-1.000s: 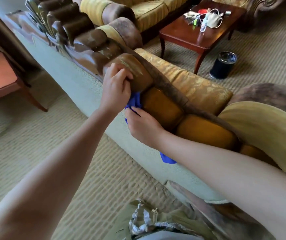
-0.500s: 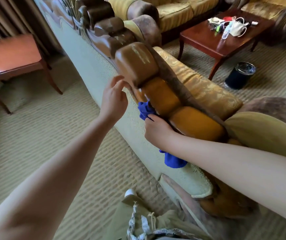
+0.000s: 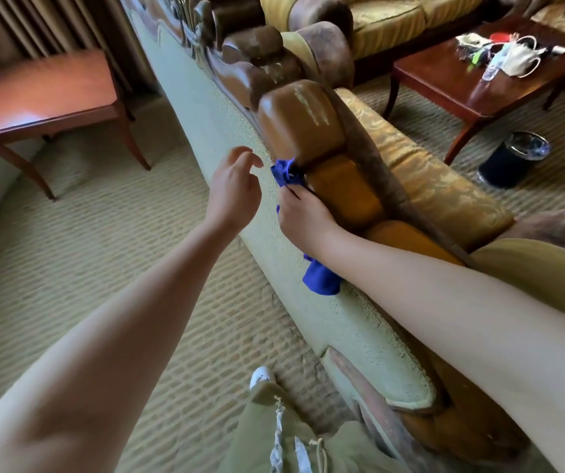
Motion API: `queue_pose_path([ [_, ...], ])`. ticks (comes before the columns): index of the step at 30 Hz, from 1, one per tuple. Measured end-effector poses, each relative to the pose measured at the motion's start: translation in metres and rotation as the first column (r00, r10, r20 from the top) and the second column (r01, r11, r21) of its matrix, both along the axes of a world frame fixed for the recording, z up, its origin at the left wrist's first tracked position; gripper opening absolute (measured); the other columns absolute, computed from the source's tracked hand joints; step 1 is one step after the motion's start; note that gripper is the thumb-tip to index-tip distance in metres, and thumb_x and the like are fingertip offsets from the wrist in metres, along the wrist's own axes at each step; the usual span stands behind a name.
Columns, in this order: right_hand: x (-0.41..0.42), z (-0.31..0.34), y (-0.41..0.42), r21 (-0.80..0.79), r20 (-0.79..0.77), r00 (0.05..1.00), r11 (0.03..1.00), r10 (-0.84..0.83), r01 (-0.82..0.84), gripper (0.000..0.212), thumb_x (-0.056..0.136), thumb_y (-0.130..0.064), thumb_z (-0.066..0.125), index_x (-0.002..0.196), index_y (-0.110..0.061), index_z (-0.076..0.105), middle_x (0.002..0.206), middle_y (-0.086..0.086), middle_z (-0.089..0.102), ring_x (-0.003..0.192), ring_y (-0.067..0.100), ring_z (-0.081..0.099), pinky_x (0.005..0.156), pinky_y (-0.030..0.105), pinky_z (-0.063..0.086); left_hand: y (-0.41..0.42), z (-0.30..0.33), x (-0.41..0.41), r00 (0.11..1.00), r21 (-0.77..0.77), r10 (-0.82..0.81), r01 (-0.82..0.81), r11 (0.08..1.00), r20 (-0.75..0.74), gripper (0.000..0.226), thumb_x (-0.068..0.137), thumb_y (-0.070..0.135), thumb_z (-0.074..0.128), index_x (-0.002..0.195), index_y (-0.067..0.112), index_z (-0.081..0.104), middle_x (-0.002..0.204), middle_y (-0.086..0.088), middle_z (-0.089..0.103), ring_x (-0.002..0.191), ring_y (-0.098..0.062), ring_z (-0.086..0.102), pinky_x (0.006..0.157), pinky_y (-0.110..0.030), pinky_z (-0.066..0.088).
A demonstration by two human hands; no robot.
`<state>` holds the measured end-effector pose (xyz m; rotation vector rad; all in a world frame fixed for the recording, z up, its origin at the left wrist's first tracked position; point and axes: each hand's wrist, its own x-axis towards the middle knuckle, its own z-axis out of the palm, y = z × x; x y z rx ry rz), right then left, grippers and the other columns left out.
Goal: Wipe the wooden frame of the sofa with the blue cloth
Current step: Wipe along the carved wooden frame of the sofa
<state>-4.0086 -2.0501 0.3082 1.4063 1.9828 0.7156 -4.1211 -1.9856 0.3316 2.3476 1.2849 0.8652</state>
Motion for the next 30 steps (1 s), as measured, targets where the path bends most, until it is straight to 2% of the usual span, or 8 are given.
queue_pose_path([
  [4,0.006,0.005,-0.024,-0.174,-0.074,0.996,0.983,0.047,-0.059,0.027,0.096,-0.008,0.039,0.110,-0.010,0.061,0.117,0.004,0.059,0.114,0.025,0.046,0.107,0.035,0.029,-0.009,0.004,0.013,1.000,-0.010,-0.024,0.024,1.000,-0.006,0.040,0.077,-0.011,0.035,0.106,0.000,0.061,0.128,-0.015,0.053,0.120,-0.028,0.047,0.099,-0.031,0.035],
  [9,0.014,-0.003,-0.060,-0.225,-0.189,0.981,0.974,-0.048,0.004,0.026,0.093,-0.005,0.040,0.099,-0.015,0.063,0.107,0.000,0.063,0.110,0.022,0.049,0.108,0.032,0.025,-0.026,0.013,0.021,1.000,0.030,-0.028,0.028,0.999,-0.009,0.042,0.077,-0.011,0.036,0.108,0.002,0.061,0.127,-0.013,0.053,0.119,-0.027,0.047,0.097,-0.030,0.035],
  [13,0.024,-0.009,-0.084,0.101,-0.387,0.922,0.994,-0.009,0.052,0.023,0.083,-0.017,0.048,0.073,-0.026,0.067,0.079,-0.010,0.062,0.089,0.010,0.058,0.096,0.024,0.042,-0.038,0.017,0.022,1.000,0.053,-0.015,0.014,0.999,0.006,0.044,0.073,-0.009,0.036,0.107,0.000,0.062,0.123,-0.017,0.055,0.116,-0.032,0.049,0.096,-0.033,0.036],
  [15,0.030,-0.005,-0.085,0.257,-0.646,0.764,0.943,0.004,0.213,0.033,0.082,-0.015,0.036,0.080,-0.020,0.068,0.087,-0.002,0.065,0.086,0.017,0.061,0.083,0.029,0.048,-0.045,0.020,0.028,1.000,0.050,-0.015,0.015,0.999,-0.010,0.044,0.075,-0.005,0.036,0.110,0.000,0.061,0.124,-0.018,0.054,0.116,-0.033,0.049,0.096,-0.035,0.038],
  [17,0.046,0.008,-0.081,0.248,-0.825,0.562,0.851,-0.066,0.463,0.034,0.090,-0.009,0.032,0.105,-0.008,0.062,0.113,0.011,0.060,0.102,0.027,0.058,0.086,0.035,0.047,-0.051,0.023,0.036,1.000,0.044,-0.020,0.021,0.999,-0.021,0.045,0.076,0.005,0.035,0.113,-0.001,0.060,0.124,-0.019,0.054,0.116,-0.033,0.050,0.096,-0.037,0.040],
  [20,0.084,0.024,-0.071,0.014,-0.935,0.275,0.752,-0.224,0.659,0.034,0.099,-0.011,0.035,0.131,-0.004,0.044,0.140,0.013,0.040,0.128,0.028,0.039,0.105,0.033,0.031,-0.055,0.024,0.054,0.998,0.030,-0.027,0.029,0.999,-0.065,0.046,0.081,0.015,0.038,0.120,-0.002,0.056,0.127,-0.020,0.050,0.114,-0.036,0.050,0.093,-0.042,0.044],
  [23,0.100,0.025,-0.066,-0.204,-0.964,0.007,0.755,-0.266,0.624,0.042,0.102,-0.023,0.034,0.139,-0.004,0.037,0.148,0.013,0.033,0.135,0.026,0.032,0.110,0.033,0.024,-0.048,0.025,0.074,0.988,0.011,0.036,-0.035,0.999,-0.148,0.046,0.091,0.022,0.050,0.134,0.006,0.043,0.137,-0.018,0.036,0.122,-0.035,0.041,0.097,-0.045,0.042],
  [30,0.109,0.040,-0.017,-0.347,-0.938,-0.214,0.756,-0.272,0.555,0.039,0.102,-0.023,0.034,0.132,0.000,0.042,0.138,0.017,0.046,0.128,0.030,0.041,0.098,0.029,0.031,-0.021,0.037,0.094,0.971,-0.143,0.200,-0.218,0.965,-0.134,0.080,0.084,0.006,0.066,0.148,0.018,0.019,0.128,-0.025,0.033,0.112,-0.040,0.046,0.094,-0.037,0.040],
])
